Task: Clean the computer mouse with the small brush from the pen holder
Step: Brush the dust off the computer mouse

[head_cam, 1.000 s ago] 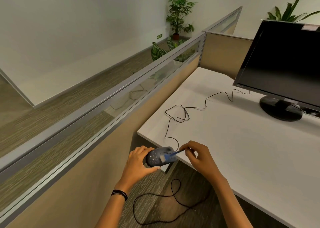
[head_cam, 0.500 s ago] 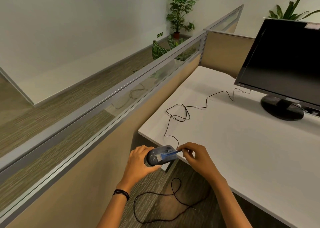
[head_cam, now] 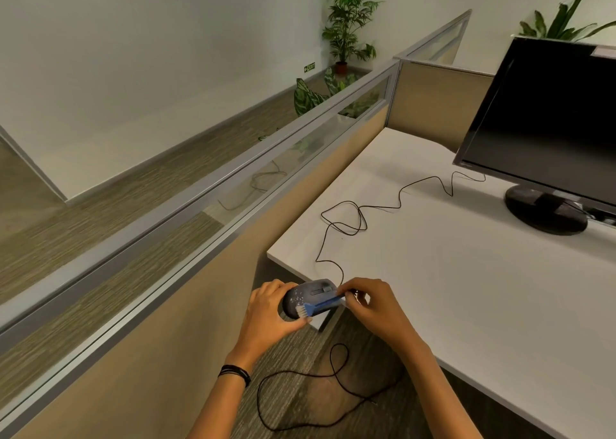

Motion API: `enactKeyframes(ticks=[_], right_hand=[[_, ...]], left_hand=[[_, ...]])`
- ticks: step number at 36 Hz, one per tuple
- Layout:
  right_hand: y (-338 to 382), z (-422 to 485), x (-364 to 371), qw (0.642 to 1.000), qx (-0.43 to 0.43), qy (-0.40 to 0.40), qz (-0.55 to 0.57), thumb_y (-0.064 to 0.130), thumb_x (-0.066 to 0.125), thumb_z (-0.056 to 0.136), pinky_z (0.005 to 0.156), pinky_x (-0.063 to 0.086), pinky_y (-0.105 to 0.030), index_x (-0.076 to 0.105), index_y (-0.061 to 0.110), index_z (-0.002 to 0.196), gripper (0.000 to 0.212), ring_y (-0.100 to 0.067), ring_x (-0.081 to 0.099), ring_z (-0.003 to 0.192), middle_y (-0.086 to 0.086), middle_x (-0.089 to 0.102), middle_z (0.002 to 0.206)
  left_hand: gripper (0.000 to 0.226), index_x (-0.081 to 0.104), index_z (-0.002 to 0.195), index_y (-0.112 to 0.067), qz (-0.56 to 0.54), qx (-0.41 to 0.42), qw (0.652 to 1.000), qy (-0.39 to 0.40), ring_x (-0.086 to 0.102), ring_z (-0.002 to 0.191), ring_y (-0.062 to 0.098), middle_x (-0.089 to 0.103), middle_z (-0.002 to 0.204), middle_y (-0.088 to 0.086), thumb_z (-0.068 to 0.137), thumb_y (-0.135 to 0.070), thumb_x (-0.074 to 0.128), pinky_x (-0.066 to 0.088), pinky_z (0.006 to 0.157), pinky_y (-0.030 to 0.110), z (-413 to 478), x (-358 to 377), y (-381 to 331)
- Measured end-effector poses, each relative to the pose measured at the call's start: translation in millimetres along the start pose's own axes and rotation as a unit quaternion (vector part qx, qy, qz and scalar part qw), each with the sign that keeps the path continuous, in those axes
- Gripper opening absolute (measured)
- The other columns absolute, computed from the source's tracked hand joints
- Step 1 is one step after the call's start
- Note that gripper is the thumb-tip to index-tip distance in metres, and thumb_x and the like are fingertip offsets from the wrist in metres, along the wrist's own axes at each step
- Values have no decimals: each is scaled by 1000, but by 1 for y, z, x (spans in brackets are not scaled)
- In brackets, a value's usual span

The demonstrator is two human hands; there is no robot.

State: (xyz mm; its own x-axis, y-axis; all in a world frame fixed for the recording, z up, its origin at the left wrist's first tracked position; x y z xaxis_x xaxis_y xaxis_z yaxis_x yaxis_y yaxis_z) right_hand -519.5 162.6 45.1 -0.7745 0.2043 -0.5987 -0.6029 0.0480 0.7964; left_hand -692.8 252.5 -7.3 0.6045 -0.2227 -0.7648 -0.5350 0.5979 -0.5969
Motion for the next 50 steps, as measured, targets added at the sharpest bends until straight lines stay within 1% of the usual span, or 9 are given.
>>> enactKeyframes(ticks=[5,12,15,22,30,37,44,47,50], right_hand=[[2,-3,-8,998,-8,-62,-21,21,48,82,71,48,-29,64,23,78,17,-8,57,72,11,65,75],[13,-1,5,999,-34,16,-30,21,50,85,71,41,-16,66,25,89,17,-6,55,82,16,63,83],[8,-1,4,997,-20,-20,-71,15,53,86,77,32,-14,64,23,84,14,-2,54,76,15,61,78],[14,1,1,999,-27,-24,-9,22,48,83,73,48,-27,64,26,84,17,-10,59,77,10,67,83],[21,7,16,996,-37,26,-73,18,56,85,68,37,-7,68,19,89,13,2,53,69,7,68,84],[12,-1,-5,998,-14,-59,-20,25,48,80,68,46,-28,62,22,77,15,-10,55,70,10,62,73],[16,-4,9,1000,-21,12,-14,20,54,86,71,48,-21,67,23,94,16,-6,58,80,10,67,89],[11,-5,3,999,-4,-22,-49,15,55,86,68,40,-11,68,20,89,13,2,54,74,6,68,86],[6,-8,-9,996,6,-75,-47,12,54,84,66,39,-14,65,18,79,14,-5,55,68,3,67,77]], left_hand=[[63,56,111,-25,10,0,1000,3,44,91,5,52,96,-11,64,-66,60,29,79,22,-1,1,3],[65,56,112,-24,13,-3,1000,11,42,91,4,50,95,-12,62,-66,60,27,79,19,0,3,3],[62,56,111,-25,10,-2,1000,5,42,90,4,50,94,-12,63,-65,60,27,78,16,-1,1,2],[65,55,112,-25,12,-3,1000,10,43,92,4,52,96,-11,63,-67,61,27,79,20,-3,0,3],[63,54,114,-26,8,-7,1000,10,42,92,4,50,97,-12,64,-64,62,25,80,14,-3,-1,1],[63,53,115,-27,13,-12,1000,12,42,94,4,50,99,-11,64,-66,61,26,81,17,-5,0,4],[64,54,114,-26,12,-6,1000,10,41,92,3,49,96,-14,64,-64,63,27,82,19,-4,3,1],[63,53,114,-26,14,-2,1000,11,42,92,3,49,96,-14,64,-65,62,30,83,22,-4,3,1],[63,54,113,-26,15,-4,1000,12,43,93,4,50,97,-12,64,-65,62,30,82,23,-5,4,4]])
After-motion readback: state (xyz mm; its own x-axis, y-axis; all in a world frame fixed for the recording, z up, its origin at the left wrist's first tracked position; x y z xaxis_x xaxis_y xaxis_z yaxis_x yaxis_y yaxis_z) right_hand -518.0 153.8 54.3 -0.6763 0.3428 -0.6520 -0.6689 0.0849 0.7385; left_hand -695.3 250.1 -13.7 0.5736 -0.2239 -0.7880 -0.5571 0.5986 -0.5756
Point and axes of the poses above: each hand's wrist, its own z-axis towards the middle knuckle, its own x-axis out of the palm, y = z × x, the point moved 6 cm from there along z, towards the middle knuckle
